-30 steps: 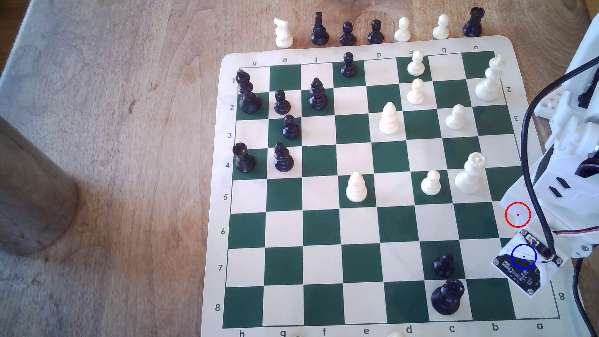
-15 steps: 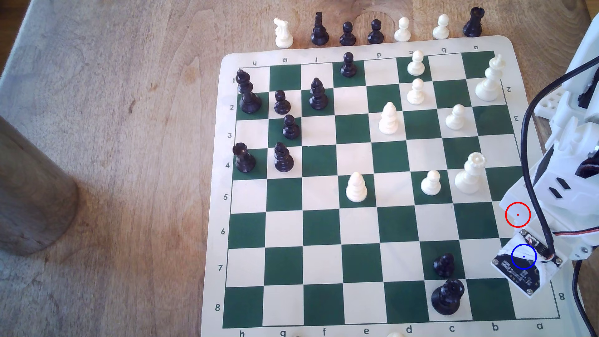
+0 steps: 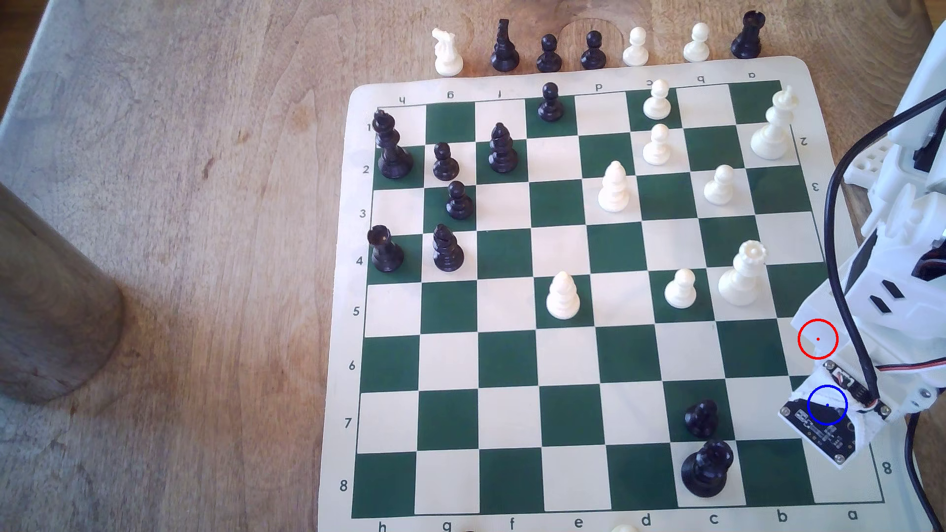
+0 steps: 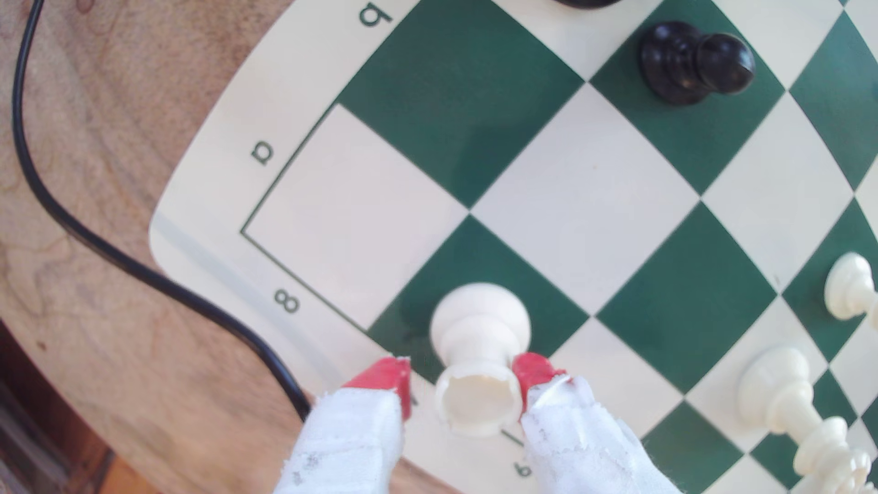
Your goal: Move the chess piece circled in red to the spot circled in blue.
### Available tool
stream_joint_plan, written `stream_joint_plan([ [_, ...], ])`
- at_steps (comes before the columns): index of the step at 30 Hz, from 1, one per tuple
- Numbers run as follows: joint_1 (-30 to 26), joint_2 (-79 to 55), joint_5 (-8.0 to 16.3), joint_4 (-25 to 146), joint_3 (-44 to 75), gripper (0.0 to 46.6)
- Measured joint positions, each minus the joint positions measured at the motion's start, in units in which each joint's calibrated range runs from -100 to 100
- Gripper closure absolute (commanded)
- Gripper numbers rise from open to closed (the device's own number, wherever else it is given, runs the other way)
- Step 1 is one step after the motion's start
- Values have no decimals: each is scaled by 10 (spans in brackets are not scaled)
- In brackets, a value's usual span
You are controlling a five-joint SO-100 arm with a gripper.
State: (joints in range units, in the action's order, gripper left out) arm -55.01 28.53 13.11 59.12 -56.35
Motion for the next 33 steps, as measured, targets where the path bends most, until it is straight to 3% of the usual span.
stream_joint_plan([
  [13,-5,71,5,12,-44,278],
  [25,24,128,3,58,-76,278],
  [31,26,205,6,126,-89,289],
  [33,51,264,0,175,-89,294],
])
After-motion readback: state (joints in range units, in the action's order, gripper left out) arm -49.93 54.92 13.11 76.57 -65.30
